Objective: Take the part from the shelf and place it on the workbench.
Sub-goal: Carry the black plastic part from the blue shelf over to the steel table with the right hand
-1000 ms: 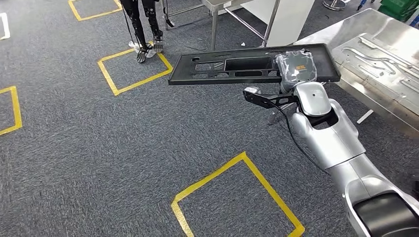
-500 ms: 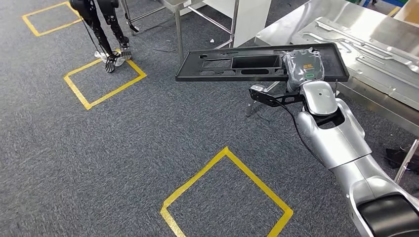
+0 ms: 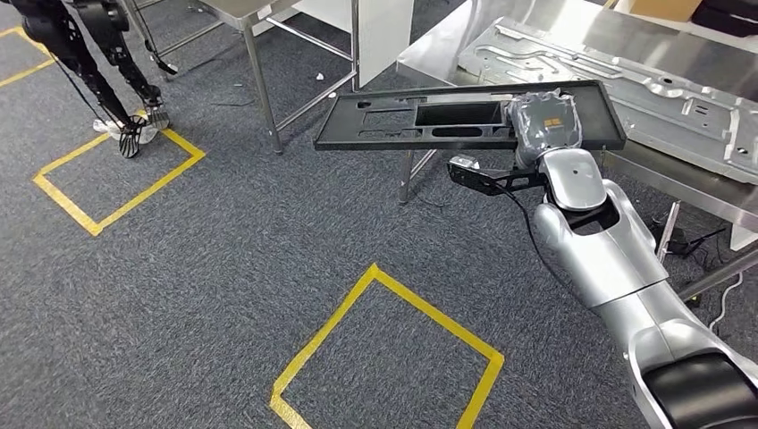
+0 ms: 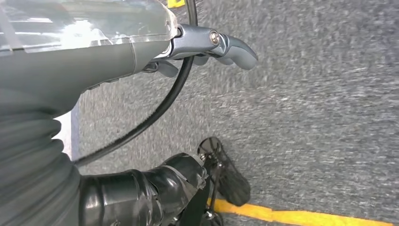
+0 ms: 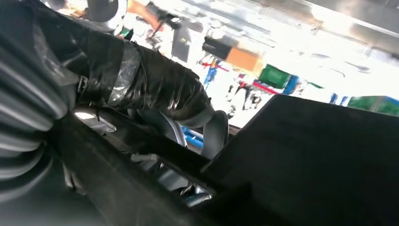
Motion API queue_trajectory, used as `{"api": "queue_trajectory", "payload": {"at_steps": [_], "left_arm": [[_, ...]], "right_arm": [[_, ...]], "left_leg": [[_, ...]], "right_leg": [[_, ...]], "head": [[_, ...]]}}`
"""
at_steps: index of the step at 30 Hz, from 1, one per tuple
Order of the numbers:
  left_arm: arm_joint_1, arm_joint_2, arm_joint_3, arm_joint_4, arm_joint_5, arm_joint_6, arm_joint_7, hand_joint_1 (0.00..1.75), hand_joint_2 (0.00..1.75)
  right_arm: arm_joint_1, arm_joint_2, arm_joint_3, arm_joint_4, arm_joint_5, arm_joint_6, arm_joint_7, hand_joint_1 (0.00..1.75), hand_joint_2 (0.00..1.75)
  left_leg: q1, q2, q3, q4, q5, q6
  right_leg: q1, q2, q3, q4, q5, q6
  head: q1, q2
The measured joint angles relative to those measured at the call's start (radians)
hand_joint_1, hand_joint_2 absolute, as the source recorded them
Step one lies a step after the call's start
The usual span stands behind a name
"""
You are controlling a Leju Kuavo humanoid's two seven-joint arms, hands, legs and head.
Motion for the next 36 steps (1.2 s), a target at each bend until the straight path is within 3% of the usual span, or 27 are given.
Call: {"api": "queue_trajectory", "payload": {"at_steps": [2, 4, 5, 6, 9, 11, 13, 15, 17, 19, 20, 21, 22, 23, 25, 27, 28, 31, 32, 36], "left_arm": [[0.000, 0.000, 0.000, 0.000, 0.000, 0.000, 0.000, 0.00, 1.75], [0.002, 0.001, 0.000, 0.000, 0.000, -0.003, 0.000, 0.00, 1.75], [0.002, 0.001, 0.000, 0.000, -0.001, -0.005, 0.000, 0.00, 1.75], [0.001, 0.000, 0.000, 0.000, -0.002, -0.009, 0.000, 0.00, 1.75], [-0.003, -0.006, 0.000, 0.000, -0.006, -0.013, -0.003, 0.00, 1.75], [-0.007, -0.008, 0.000, 0.000, -0.007, -0.014, -0.007, 0.00, 1.75], [-0.011, -0.010, 0.000, 0.000, -0.009, -0.015, -0.009, 0.00, 1.75], [-0.014, -0.011, 0.000, 0.000, -0.011, -0.016, -0.010, 0.00, 1.75], [-0.010, -0.012, 0.000, 0.000, -0.012, -0.016, -0.011, 0.00, 1.75], [-0.006, -0.013, 0.000, 0.000, -0.011, -0.016, -0.011, 0.00, 1.75], [-0.005, -0.013, 0.000, 0.000, -0.011, -0.016, -0.011, 0.00, 1.75], [-0.005, -0.013, 0.000, 0.000, -0.011, -0.016, -0.012, 0.00, 1.75], [-0.005, -0.013, 0.000, 0.000, -0.011, -0.016, -0.012, 0.00, 1.75], [-0.005, -0.013, 0.000, 0.000, -0.011, -0.016, -0.012, 0.00, 1.75], [-0.007, -0.013, 0.000, 0.000, -0.012, -0.017, -0.013, 0.00, 1.75], [-0.010, -0.014, 0.000, 0.000, -0.012, -0.017, -0.014, 0.00, 1.75], [-0.011, -0.014, 0.000, 0.000, -0.013, -0.017, -0.015, 0.00, 1.75], [-0.011, -0.015, 0.000, 0.000, -0.015, -0.017, -0.016, 0.00, 1.75], [-0.011, -0.016, 0.001, 0.000, -0.015, -0.017, -0.017, 0.00, 1.75], [-0.011, -0.016, 0.001, 0.000, -0.014, -0.016, -0.018, 0.00, 1.75]], "right_arm": [[-0.002, -0.001, -0.001, 0.000, 0.000, 0.000, 0.000, 1.75, 1.75], [-0.003, 0.000, 0.000, 0.000, 0.010, 0.005, -0.001, 1.75, 1.75], [-0.005, 0.003, 0.002, 0.001, 0.022, 0.013, -0.002, 1.75, 1.75], [-0.010, 0.008, 0.006, 0.002, 0.036, 0.026, -0.002, 1.75, 1.75], [-0.040, 0.037, 0.018, 0.011, 0.065, 0.060, 0.003, 1.75, 1.75], [-0.060, 0.055, 0.023, 0.017, 0.070, 0.068, 0.007, 1.75, 1.75], [-0.070, 0.064, 0.028, 0.023, 0.073, 0.069, 0.008, 1.75, 1.75], [-0.074, 0.072, 0.031, 0.030, 0.075, 0.069, 0.008, 1.75, 1.75], [-0.077, 0.083, 0.033, 0.037, 0.077, 0.069, 0.009, 1.75, 1.75], [-0.078, 0.093, 0.037, 0.043, 0.078, 0.069, 0.010, 1.75, 1.75], [-0.078, 0.097, 0.039, 0.047, 0.078, 0.069, 0.010, 1.75, 1.75], [-0.078, 0.101, 0.042, 0.050, 0.078, 0.069, 0.009, 1.75, 1.75], [-0.078, 0.103, 0.044, 0.052, 0.078, 0.069, 0.009, 1.75, 1.75], [-0.078, 0.105, 0.045, 0.053, 0.080, 0.069, 0.008, 1.75, 1.75], [-0.080, 0.108, 0.046, 0.056, 0.085, 0.066, 0.009, 1.75, 1.75], [-0.082, 0.109, 0.046, 0.058, 0.091, 0.062, 0.010, 1.75, 1.75], [-0.082, 0.109, 0.047, 0.058, 0.094, 0.060, 0.010, 1.75, 1.75], [-0.082, 0.110, 0.051, 0.059, 0.105, 0.057, 0.007, 1.75, 1.75], [-0.082, 0.111, 0.053, 0.059, 0.108, 0.057, 0.007, 1.75, 1.75], [-0.084, 0.116, 0.059, 0.059, 0.115, 0.057, 0.007, 1.75, 1.75]], "left_leg": [[-0.001, 0.024, 0.003, -0.005, 0.001, 0.009], [-0.003, 0.047, 0.004, -0.005, -0.002, 0.011], [-0.004, 0.060, 0.005, -0.004, -0.004, 0.010], [-0.004, 0.072, 0.008, -0.004, -0.006, 0.009], [-0.008, 0.109, 0.021, -0.004, -0.017, 0.000], [-0.012, 0.128, 0.025, -0.006, -0.022, -0.009], [-0.013, 0.141, 0.032, -0.011, -0.027, -0.020], [-0.010, 0.111, 0.028, 0.013, -0.049, -0.029], [-0.007, 0.059, -0.020, 0.120, -0.106, -0.034], [-0.007, 0.040, -0.091, 0.254, -0.155, -0.036], [-0.006, 0.039, -0.111, 0.283, -0.152, -0.036], [-0.006, 0.038, -0.113, 0.273, -0.129, -0.036], [-0.005, 0.037, -0.100, 0.228, -0.091, -0.036], [-0.004, 0.034, -0.073, 0.155, -0.048, -0.035], [-0.005, 0.024, -0.030, 0.046, -0.005, -0.029], [-0.009, 0.019, -0.018, 0.018, -0.004, -0.020], [-0.009, 0.019, -0.018, 0.016, -0.001, -0.016], [-0.011, 0.017, -0.017, 0.009, 0.005, -0.012], [-0.012, 0.015, -0.017, 0.009, 0.006, -0.011], [-0.013, 0.007, -0.018, 0.009, 0.007, -0.007]], "right_leg": [[0.002, -0.070, -0.053, 0.109, -0.056, 0.009], [-0.002, -0.088, -0.114, 0.229, -0.098, 0.015], [-0.003, -0.090, -0.124, 0.247, -0.095, 0.016], [-0.004, -0.094, -0.111, 0.222, -0.073, 0.015], [0.008, -0.137, -0.002, 0.017, 0.014, -0.002], [0.020, -0.152, 0.025, -0.041, 0.023, -0.016], [0.020, -0.132, 0.027, -0.046, 0.026, -0.025], [0.014, -0.116, 0.038, -0.060, 0.030, -0.037], [0.010, -0.099, 0.044, -0.068, 0.032, -0.046], [0.011, -0.076, 0.043, -0.066, 0.032, -0.051], [0.011, -0.063, 0.043, -0.064, 0.031, -0.051], [0.011, -0.052, 0.044, -0.061, 0.029, -0.051], [0.010, -0.042, 0.044, -0.057, 0.027, -0.049], [0.009, -0.033, 0.043, -0.050, 0.022, -0.046], [0.011, -0.021, 0.036, -0.034, 0.014, -0.037], [0.012, -0.013, 0.030, -0.028, 0.012, -0.025], [0.011, -0.011, 0.030, -0.029, 0.013, -0.027], [0.012, -0.016, 0.032, -0.034, 0.015, -0.052], [0.013, -0.018, 0.033, -0.035, 0.015, -0.055], [0.012, -0.027, 0.037, -0.039, 0.016, -0.055]], "head": [[0.005, 0.000], [0.005, 0.000], [0.005, 0.000], [0.005, 0.000], [0.005, 0.000], [0.005, 0.000], [0.005, 0.000], [0.004, 0.000], [0.003, 0.000], [0.002, 0.000], [0.002, 0.000], [0.002, 0.000], [0.002, 0.000], [0.002, 0.000], [0.003, 0.000], [0.003, 0.000], [0.004, 0.000], [0.003, 0.000], [0.003, 0.000], [0.004, 0.000]]}}
